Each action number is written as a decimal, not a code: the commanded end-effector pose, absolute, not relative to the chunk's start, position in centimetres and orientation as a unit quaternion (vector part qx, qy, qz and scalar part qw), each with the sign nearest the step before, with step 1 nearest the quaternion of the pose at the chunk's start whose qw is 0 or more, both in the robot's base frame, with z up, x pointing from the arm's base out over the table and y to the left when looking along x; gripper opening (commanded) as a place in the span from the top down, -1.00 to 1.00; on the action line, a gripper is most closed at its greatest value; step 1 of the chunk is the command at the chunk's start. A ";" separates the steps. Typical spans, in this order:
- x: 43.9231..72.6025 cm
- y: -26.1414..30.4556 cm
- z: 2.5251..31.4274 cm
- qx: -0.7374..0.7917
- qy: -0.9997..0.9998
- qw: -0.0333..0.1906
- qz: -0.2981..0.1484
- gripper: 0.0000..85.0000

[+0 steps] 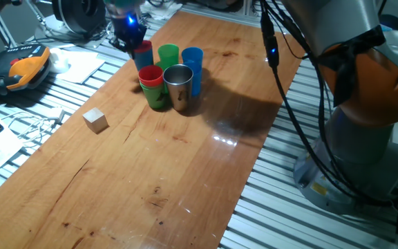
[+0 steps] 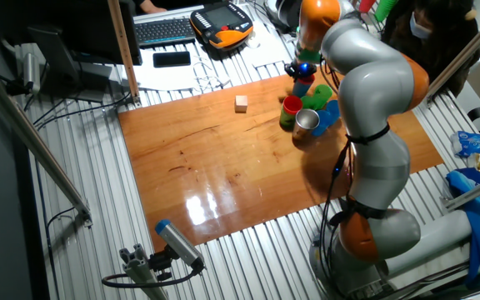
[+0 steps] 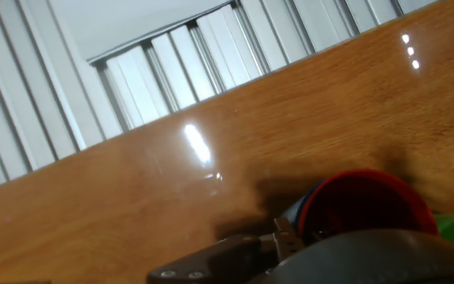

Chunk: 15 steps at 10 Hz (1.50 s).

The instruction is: Stack the cups

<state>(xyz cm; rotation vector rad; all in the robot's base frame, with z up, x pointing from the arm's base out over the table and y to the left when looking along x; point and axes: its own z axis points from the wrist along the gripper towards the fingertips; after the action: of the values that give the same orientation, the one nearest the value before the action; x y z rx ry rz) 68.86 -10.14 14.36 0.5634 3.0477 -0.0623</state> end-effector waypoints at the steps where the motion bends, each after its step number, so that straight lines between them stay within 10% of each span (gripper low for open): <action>1: 68.5 -10.0 18.6 0.180 0.983 0.014 -0.022 1.00; 9: 65.2 -9.6 24.5 0.173 0.985 -0.024 -0.011 1.00; 15: 63.1 -9.3 19.6 0.156 0.987 0.010 -0.039 1.00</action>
<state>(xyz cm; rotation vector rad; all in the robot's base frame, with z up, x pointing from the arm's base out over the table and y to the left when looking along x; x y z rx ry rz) 63.09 -9.26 19.62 0.4872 3.0818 -0.1206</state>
